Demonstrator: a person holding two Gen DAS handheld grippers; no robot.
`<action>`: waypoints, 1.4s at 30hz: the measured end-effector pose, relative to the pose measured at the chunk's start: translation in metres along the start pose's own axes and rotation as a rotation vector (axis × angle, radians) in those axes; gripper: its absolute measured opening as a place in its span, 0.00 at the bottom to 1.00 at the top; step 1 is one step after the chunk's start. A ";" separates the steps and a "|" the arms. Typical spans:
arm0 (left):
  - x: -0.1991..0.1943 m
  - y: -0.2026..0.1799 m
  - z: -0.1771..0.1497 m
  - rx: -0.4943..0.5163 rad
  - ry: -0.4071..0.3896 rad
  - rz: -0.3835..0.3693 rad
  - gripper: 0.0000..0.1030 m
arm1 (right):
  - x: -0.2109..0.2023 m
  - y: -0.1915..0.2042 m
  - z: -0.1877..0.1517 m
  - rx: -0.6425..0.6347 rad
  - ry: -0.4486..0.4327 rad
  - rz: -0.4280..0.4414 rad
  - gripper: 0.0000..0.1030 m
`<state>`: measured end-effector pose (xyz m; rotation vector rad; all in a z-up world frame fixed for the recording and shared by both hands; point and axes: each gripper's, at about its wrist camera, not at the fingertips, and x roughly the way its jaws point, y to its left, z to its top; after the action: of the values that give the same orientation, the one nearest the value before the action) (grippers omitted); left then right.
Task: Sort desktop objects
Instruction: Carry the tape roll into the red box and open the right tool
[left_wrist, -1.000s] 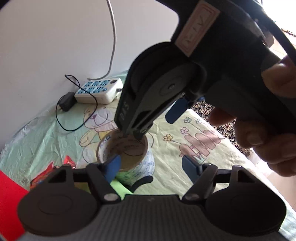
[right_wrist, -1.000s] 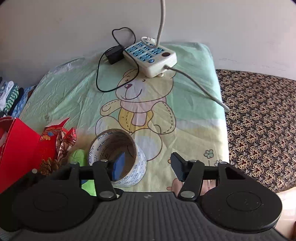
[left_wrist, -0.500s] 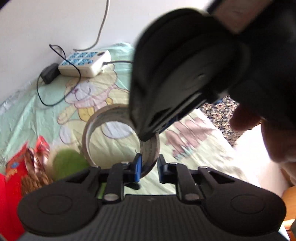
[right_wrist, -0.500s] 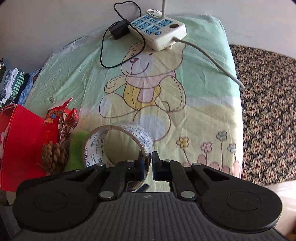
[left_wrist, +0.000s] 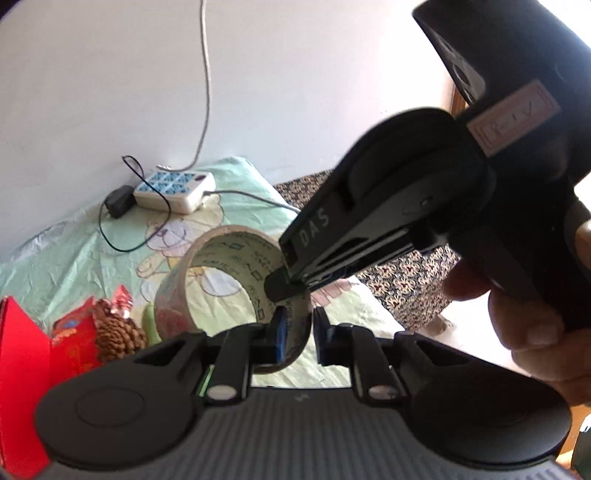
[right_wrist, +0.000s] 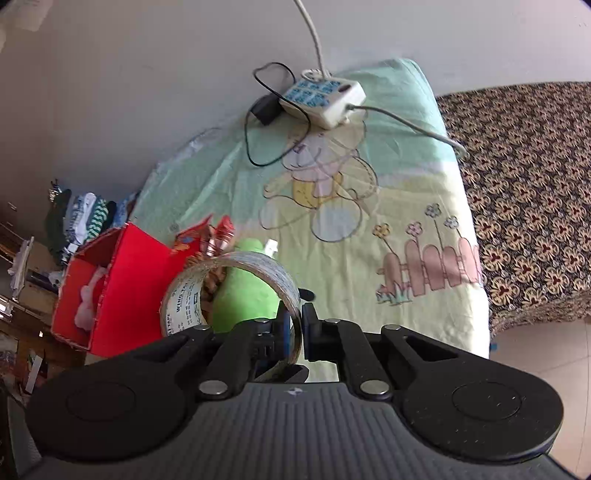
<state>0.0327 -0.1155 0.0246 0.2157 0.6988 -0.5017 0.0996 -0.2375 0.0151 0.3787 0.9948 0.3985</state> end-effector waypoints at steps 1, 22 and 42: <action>-0.009 0.008 0.001 -0.014 -0.017 0.017 0.13 | -0.002 0.009 0.000 -0.014 -0.015 0.018 0.06; -0.124 0.296 -0.080 -0.200 -0.081 0.229 0.20 | 0.139 0.305 -0.009 -0.250 -0.042 0.155 0.06; -0.100 0.385 -0.117 -0.270 0.044 0.168 0.28 | 0.254 0.338 0.004 -0.274 0.113 -0.029 0.06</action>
<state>0.0973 0.2937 0.0125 0.0310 0.7763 -0.2388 0.1762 0.1778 -0.0051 0.0954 1.0387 0.5274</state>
